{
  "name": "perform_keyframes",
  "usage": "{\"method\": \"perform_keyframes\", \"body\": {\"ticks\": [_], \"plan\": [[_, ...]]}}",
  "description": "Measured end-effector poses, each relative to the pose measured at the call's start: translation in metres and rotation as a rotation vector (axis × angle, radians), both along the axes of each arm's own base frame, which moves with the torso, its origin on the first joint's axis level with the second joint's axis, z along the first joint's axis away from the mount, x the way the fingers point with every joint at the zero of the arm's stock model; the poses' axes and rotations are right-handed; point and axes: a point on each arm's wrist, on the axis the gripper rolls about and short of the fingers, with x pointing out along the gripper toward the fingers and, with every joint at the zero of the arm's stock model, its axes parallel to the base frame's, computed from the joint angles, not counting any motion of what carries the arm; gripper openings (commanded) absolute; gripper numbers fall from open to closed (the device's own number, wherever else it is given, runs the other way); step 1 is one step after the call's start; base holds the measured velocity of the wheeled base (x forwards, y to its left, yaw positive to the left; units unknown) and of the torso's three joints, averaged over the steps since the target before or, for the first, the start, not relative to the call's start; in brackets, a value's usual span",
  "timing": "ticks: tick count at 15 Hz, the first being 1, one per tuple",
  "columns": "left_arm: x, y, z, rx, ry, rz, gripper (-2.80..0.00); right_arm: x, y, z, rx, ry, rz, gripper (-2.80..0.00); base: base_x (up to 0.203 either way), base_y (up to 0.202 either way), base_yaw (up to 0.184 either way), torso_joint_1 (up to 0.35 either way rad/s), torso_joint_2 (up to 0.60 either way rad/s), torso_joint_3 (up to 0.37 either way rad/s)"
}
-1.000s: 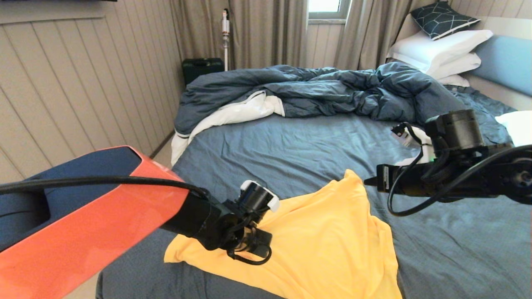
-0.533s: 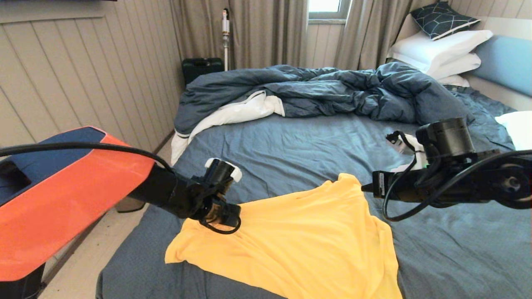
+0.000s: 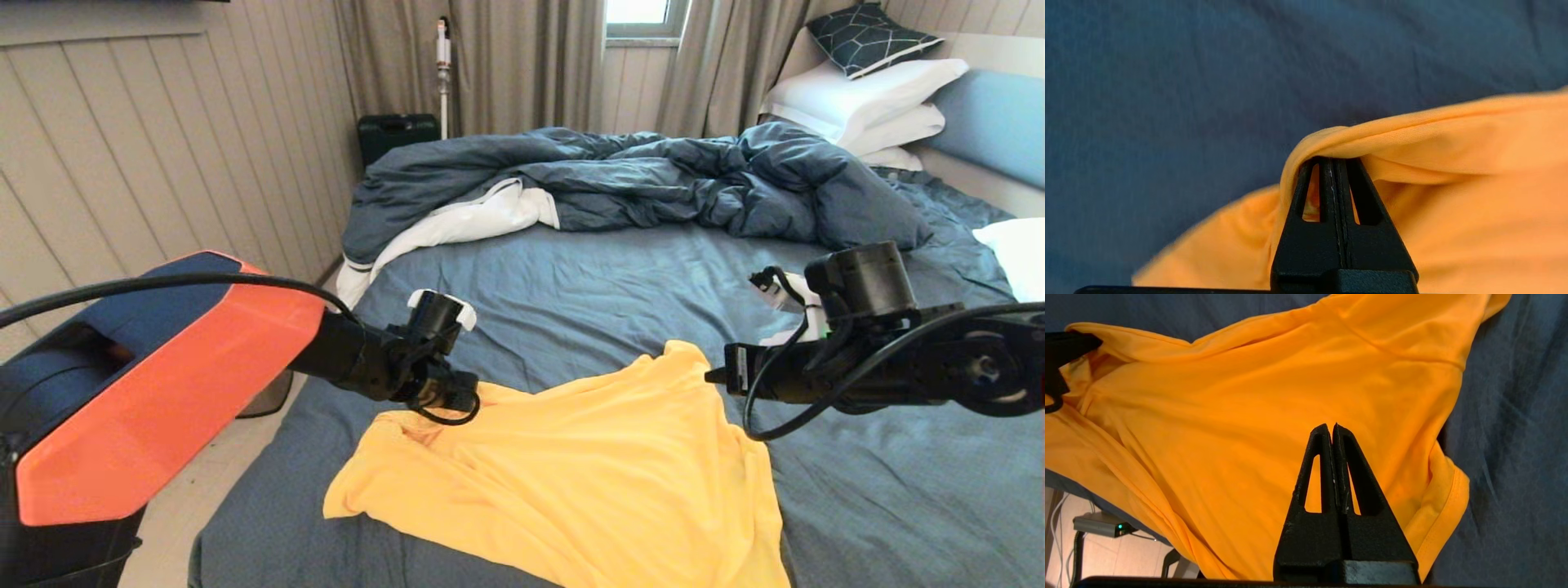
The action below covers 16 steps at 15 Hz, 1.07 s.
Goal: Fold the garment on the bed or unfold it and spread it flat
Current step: Unford the yellow T-shirt
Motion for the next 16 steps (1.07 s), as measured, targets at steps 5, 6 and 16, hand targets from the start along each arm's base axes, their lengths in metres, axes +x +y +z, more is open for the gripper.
{"method": "perform_keyframes", "body": {"ticks": [5, 6, 16], "plan": [[0.019, 0.012, -0.011, 0.025, -0.002, 0.019, -2.80, 0.001, -0.001, -0.005, -0.004, 0.017, -0.003, -2.80, 0.000, 0.000, 0.000, 0.000, 0.00, 0.000], [0.020, 0.016, -0.012, 0.034, -0.001, 0.021, -2.80, 0.001, -0.001, -0.007, -0.005, 0.021, -0.004, -2.80, 0.000, 0.000, 0.000, 0.000, 0.00, 0.000], [0.035, 0.040, 0.006, 0.082, -0.062, -0.001, -2.80, 0.000, 0.003, -0.013, -0.004, 0.023, 0.005, -2.80, 0.000, 0.000, 0.000, 0.000, 0.00, 0.000]]}}
